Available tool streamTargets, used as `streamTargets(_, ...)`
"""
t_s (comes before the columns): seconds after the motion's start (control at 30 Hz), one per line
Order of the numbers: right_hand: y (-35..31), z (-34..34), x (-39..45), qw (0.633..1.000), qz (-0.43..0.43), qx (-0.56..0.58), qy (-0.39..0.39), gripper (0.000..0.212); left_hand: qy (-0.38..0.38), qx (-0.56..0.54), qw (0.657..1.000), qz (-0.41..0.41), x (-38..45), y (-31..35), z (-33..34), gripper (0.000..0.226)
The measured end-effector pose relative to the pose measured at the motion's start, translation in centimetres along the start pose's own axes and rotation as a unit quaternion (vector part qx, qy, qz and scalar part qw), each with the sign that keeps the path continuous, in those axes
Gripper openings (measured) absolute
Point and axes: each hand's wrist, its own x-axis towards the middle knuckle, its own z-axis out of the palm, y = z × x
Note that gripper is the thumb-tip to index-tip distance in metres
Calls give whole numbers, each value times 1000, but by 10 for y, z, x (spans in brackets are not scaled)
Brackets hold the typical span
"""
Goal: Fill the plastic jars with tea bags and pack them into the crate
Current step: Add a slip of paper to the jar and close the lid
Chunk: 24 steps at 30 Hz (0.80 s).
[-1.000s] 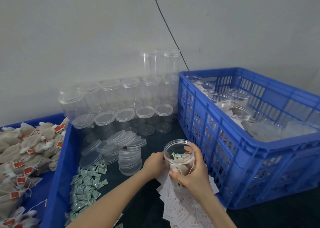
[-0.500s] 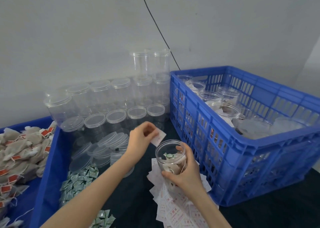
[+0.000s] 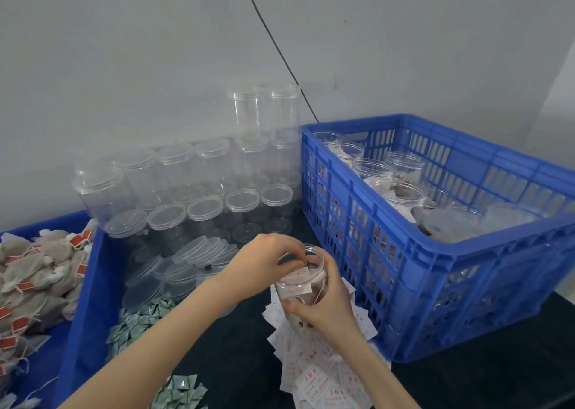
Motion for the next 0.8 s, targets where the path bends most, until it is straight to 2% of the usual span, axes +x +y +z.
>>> streamTargets(0.07, -4, -2, 2, 1000, -2, 16, 10, 96, 60, -80, 995, -7, -2, -2, 0, 19)
streamTargets(0.1, -7, -4, 4, 1000, -4, 22, 16, 93, 65, -133, 989, -14, -4, -4, 1, 29)
streamTargets(0.2, -17, -7, 11, 999, -10, 26, 25, 83, -8, -322, 944, -69, -14, -12, 7, 66)
streamTargets(0.33, -26, -7, 24, 999, -20, 11, -22, 83, -40, -400, 912, -79, -22, -23, 12, 114)
streamTargets(0.4, -31, -6, 28, 999, -26, 16, -42, 84, -25, -432, 897, -87, -24, -25, 10, 117)
streamTargets(0.53, -42, -7, 34, 993, 3, 50, -105, 67, 46, -434, 893, -110, -25, -27, 6, 90)
streamTargets(0.6, -51, -9, 38, 991, 23, 58, -118, 76, 78, -431, 891, -118, -25, -25, 6, 92)
streamTargets(0.7, -72, -12, 44, 995, 16, -18, -93, 90, 97, -413, 898, -120, -25, -20, 5, 103)
streamTargets(0.8, -90, -12, 52, 980, -33, -165, -102, 92, 109, -402, 903, -109, -25, -13, 5, 103)
